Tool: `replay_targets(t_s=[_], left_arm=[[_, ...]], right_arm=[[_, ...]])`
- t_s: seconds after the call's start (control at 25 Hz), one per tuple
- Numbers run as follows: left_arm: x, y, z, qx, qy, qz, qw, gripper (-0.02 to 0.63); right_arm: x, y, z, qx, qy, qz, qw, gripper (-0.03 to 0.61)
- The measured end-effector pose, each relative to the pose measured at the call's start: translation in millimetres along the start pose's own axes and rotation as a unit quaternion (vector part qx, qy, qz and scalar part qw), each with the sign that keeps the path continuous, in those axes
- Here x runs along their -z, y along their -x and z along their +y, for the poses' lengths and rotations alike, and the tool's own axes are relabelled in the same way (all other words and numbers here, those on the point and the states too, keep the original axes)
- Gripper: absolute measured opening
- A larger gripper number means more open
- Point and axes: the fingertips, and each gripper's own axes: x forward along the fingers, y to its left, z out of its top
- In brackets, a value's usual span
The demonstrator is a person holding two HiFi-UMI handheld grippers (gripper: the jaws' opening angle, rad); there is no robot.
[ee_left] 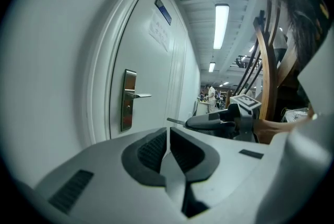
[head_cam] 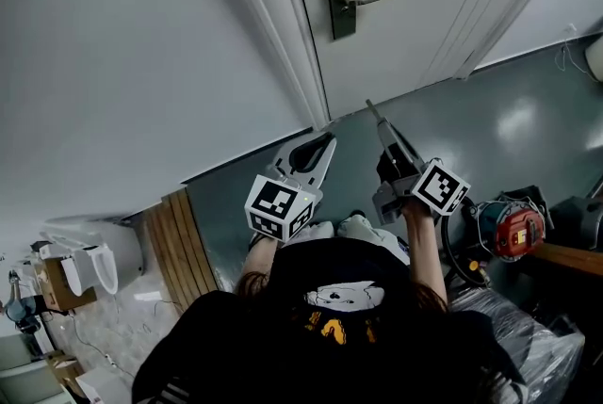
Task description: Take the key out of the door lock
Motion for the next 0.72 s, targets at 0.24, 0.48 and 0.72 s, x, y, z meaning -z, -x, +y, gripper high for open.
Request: replay_targets(t_s=[0.24,0.48,0.72], left_arm=[[8.8,36.1,11.6,0.004,0.005,-0.003,1.0,0.024],[20.3,60.6,19.5,0.014,0.008,-0.004,0.9999,0.025],[24.7,81.2,22.5,0.026,0.009,-0.012,0.9996,0.024]], right_arm=[[40.4,-4.6,22.5,0.003,0.02,0.013,1.0,0.021],[70.8,-6.7,32.3,0.016,0.029,0.016,0.999,0.021],[92.4,-7.4,48.6,0.015,0.041,0.015,0.999,0.021]])
